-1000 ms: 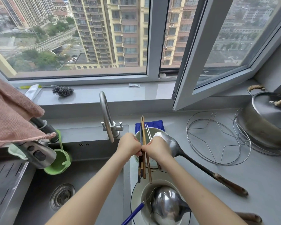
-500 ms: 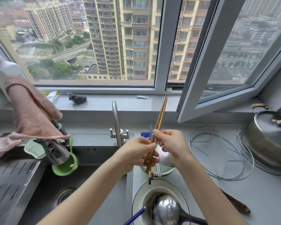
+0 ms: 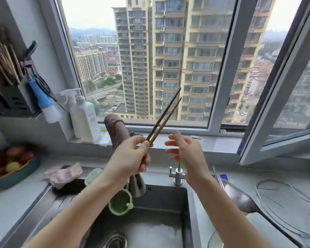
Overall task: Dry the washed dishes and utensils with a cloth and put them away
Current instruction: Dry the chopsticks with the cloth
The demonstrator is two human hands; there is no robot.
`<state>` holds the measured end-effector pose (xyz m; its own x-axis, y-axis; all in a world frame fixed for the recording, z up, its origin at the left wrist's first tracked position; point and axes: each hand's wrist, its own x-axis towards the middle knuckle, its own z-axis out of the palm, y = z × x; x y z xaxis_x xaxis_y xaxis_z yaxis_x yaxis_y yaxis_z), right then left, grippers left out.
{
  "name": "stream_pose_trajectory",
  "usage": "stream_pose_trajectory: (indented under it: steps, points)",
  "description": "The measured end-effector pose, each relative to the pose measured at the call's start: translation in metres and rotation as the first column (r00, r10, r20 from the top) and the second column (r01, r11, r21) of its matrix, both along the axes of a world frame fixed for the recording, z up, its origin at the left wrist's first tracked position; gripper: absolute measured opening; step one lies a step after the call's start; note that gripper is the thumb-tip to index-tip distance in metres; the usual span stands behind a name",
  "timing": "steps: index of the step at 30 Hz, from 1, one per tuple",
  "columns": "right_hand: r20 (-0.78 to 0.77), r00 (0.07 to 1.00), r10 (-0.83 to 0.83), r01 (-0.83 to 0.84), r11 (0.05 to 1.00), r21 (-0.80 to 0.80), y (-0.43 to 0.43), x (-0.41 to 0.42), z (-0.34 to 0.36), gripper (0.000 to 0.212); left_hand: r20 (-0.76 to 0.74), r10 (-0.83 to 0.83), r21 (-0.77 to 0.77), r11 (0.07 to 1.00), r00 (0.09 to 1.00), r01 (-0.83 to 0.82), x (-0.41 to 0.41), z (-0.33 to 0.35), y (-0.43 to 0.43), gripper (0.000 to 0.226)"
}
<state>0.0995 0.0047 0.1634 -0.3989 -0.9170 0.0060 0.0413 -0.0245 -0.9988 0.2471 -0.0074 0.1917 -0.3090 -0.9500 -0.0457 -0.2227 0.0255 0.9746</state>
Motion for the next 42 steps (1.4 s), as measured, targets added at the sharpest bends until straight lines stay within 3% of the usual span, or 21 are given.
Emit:
stream_pose_trajectory:
  steps: [2, 4, 7, 10, 13, 16, 20, 21, 22, 25, 27, 29, 31, 33, 37, 42]
  points:
    - [-0.210, 0.972, -0.107, 0.100, 0.994, -0.045, -0.012, 0.038, -0.009, 0.037, -0.018, -0.001, -0.018, 1.000, 1.000, 0.001, 0.045, 0.002, -0.010, 0.018]
    - [-0.458, 0.873, -0.169, 0.146, 0.986, -0.086, -0.023, 0.072, -0.012, 0.043, -0.037, -0.009, -0.009, 1.000, 0.999, 0.008, 0.089, 0.006, -0.020, 0.019]
    - [-0.671, 0.706, -0.227, 0.197, 0.973, -0.122, -0.040, 0.112, -0.009, 0.054, -0.084, -0.022, 0.014, 1.000, 0.996, 0.023, 0.146, 0.009, -0.036, 0.019]
    - [-0.788, 0.559, -0.260, 0.240, 0.960, -0.147, -0.058, 0.135, -0.001, 0.062, -0.089, -0.026, 0.005, 1.000, 0.996, 0.027, 0.190, 0.012, -0.053, 0.018]
    - [-0.939, 0.334, -0.075, 0.208, 0.978, -0.004, -0.085, 0.148, 0.006, 0.069, -0.113, -0.025, 0.008, 1.000, 0.993, 0.026, 0.218, 0.009, -0.066, 0.017]
    - [-0.993, 0.105, 0.060, 0.233, 0.969, 0.083, -0.099, 0.155, 0.008, 0.053, -0.138, -0.025, 0.033, 0.999, 0.990, 0.030, 0.236, 0.006, -0.071, 0.016]
    - [-1.000, -0.009, 0.001, 0.223, 0.975, -0.001, -0.085, 0.149, 0.004, 0.039, -0.193, -0.025, 0.102, 0.994, 0.981, 0.045, 0.248, -0.003, -0.072, 0.017]
    - [-0.999, -0.004, -0.041, 0.213, 0.976, -0.041, -0.077, 0.146, 0.003, 0.035, -0.205, -0.021, 0.130, 0.990, 0.978, 0.049, 0.250, -0.006, -0.070, 0.018]
    - [-0.988, 0.057, -0.144, 0.200, 0.971, -0.130, -0.068, 0.143, 0.003, 0.031, -0.218, -0.020, 0.152, 0.987, 0.976, 0.054, 0.251, -0.008, -0.068, 0.019]
    - [-0.754, 0.340, -0.562, 0.330, 0.822, -0.465, -0.031, 0.146, 0.010, 0.028, -0.259, -0.027, 0.189, 0.979, 0.966, 0.078, 0.251, -0.012, -0.058, 0.018]
    - [-0.556, 0.526, -0.644, 0.475, 0.764, -0.437, -0.005, 0.149, 0.011, 0.025, -0.262, -0.038, 0.206, 0.974, 0.964, 0.095, 0.248, -0.013, -0.048, 0.016]
    - [-0.290, 0.744, -0.602, 0.522, 0.795, -0.309, 0.018, 0.154, 0.011, 0.027, -0.246, -0.045, 0.207, 0.973, 0.968, 0.098, 0.243, -0.017, -0.038, 0.015]
    - [0.016, 0.857, -0.515, 0.504, 0.832, -0.233, 0.040, 0.164, 0.010, 0.029, -0.226, -0.043, 0.196, 0.977, 0.973, 0.089, 0.237, -0.021, -0.027, 0.015]
    - [0.191, 0.887, -0.420, 0.452, 0.875, -0.174, 0.058, 0.178, 0.005, 0.027, -0.201, -0.046, 0.188, 0.979, 0.979, 0.085, 0.230, -0.027, -0.012, 0.018]
    - [0.269, 0.922, -0.278, 0.316, 0.943, -0.107, 0.066, 0.212, -0.023, 0.018, -0.149, -0.069, 0.160, 0.983, 0.986, 0.093, 0.213, -0.042, 0.017, 0.021]
    - [0.535, 0.818, -0.211, 0.308, 0.946, -0.099, 0.060, 0.239, -0.049, 0.010, -0.058, -0.055, 0.097, 0.993, 0.997, 0.061, 0.203, -0.066, 0.035, 0.032]
